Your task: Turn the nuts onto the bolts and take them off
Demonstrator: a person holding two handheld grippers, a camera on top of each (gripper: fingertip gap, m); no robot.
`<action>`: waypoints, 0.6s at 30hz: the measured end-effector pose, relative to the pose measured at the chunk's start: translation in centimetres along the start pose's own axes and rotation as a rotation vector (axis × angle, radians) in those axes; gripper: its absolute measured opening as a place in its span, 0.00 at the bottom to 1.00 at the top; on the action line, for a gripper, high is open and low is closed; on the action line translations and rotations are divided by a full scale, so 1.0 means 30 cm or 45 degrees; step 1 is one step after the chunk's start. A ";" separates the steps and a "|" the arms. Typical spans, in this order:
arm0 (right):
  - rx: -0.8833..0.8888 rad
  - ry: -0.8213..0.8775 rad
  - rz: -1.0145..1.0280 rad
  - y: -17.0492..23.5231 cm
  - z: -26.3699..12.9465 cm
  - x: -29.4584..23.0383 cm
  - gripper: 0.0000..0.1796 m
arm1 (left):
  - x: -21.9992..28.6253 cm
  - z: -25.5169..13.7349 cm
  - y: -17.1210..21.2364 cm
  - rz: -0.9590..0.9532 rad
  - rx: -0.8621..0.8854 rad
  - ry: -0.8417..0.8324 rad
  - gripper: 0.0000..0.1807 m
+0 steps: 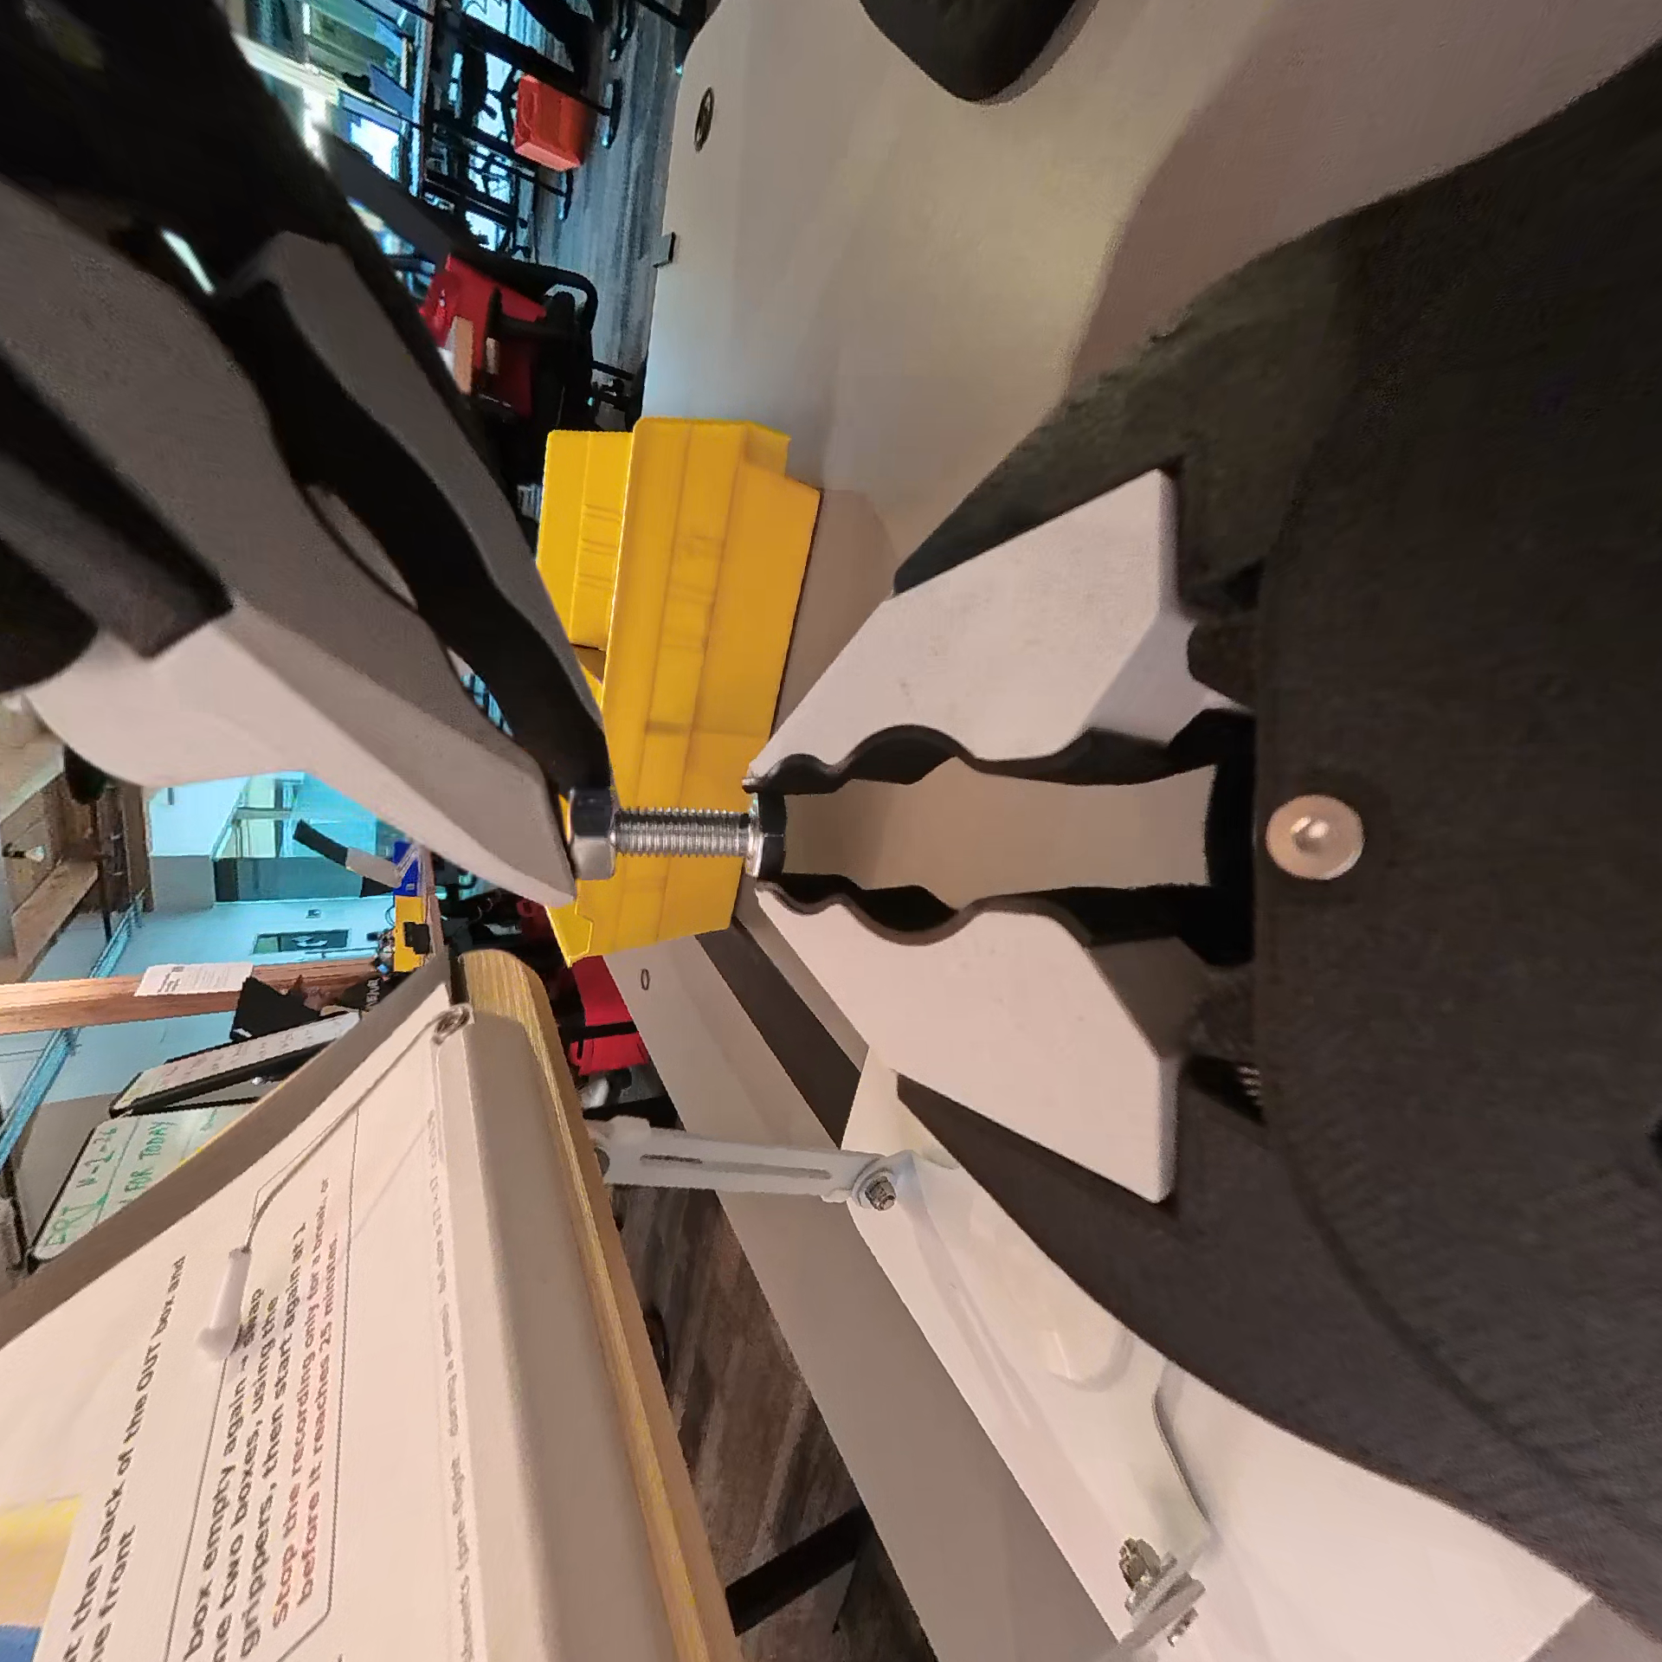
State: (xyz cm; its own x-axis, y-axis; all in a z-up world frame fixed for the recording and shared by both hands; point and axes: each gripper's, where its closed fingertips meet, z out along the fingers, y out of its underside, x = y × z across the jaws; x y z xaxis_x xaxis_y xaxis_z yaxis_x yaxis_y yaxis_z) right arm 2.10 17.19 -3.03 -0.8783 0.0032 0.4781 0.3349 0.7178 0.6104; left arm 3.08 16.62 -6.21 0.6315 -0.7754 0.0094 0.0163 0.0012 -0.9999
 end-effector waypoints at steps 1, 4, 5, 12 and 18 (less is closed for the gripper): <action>-0.010 0.020 -0.008 0.002 0.000 0.005 0.08 | -0.003 -0.002 -0.004 -0.005 0.007 -0.003 0.09; 0.022 0.011 0.080 0.009 -0.007 0.007 0.16 | -0.002 -0.005 -0.012 0.009 0.014 -0.005 0.09; 0.051 -0.003 0.140 0.011 -0.010 0.009 0.19 | -0.001 -0.005 -0.014 0.011 0.016 -0.005 0.09; 0.538 -0.419 1.254 0.035 -0.039 0.015 0.20 | 0.001 -0.004 -0.018 0.020 0.019 -0.010 0.09; 0.849 -0.783 1.905 0.006 -0.041 0.010 0.19 | 0.004 -0.002 -0.016 0.028 0.015 -0.010 0.09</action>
State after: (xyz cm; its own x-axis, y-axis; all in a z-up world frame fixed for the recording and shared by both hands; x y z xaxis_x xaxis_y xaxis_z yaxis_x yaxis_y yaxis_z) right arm 2.33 16.48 -2.00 -0.0137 0.9988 -0.0465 0.8596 -0.0120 -0.5108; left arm 3.12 16.49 -5.73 0.6380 -0.7699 -0.0124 0.0113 0.0255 -0.9996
